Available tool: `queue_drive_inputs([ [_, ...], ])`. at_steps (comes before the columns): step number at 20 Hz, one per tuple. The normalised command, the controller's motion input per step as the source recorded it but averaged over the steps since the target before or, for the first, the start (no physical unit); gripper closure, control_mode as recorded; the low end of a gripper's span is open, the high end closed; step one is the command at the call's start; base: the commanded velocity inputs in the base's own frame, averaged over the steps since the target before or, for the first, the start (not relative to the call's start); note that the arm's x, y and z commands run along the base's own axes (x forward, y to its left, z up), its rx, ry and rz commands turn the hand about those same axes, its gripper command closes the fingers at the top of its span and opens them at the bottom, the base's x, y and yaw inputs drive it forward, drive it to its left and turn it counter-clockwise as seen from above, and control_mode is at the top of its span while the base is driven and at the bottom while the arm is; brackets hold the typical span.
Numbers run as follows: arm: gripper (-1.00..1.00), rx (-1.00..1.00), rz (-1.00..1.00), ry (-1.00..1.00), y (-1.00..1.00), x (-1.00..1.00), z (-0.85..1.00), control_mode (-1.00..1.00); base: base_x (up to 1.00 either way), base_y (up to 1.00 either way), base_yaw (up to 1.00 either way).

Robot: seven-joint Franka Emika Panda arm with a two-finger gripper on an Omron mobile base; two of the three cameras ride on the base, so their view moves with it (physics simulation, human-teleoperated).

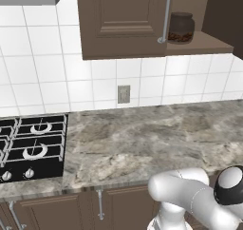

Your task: Pick the jar and candle from the dining table and place them in the open cabinet. Close the cabinet after placing the objects.

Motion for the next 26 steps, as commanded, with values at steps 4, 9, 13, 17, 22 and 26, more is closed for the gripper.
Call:
queue_drive_inputs([
  [4,-1.0,0.03,0.04,0.0,0.0,0.0,0.09,-1.0,0.0,0.0,0.0],
  [9,-1.0,0.0,0.04,0.0,0.03,0.0,0.08,-1.0,0.0,0.0,0.0],
  [13,-1.0,0.0,0.04,-0.04,0.12,-0.09,0.04,-1.0,0.0,0.0,0.0],
  [17,-1.0,0.0,0.0,-0.06,0.18,-0.08,0.06,-1.0,0.0,0.0,0.0],
  [22,-1.0,-0.01,0.0,-0.02,0.21,-0.05,0.06,-1.0,0.0,0.0,0.0],
  [26,-1.0,-0.04,0.0,0.0,0.26,0.0,0.04,-1.0,0.0,0.0,0.0],
])
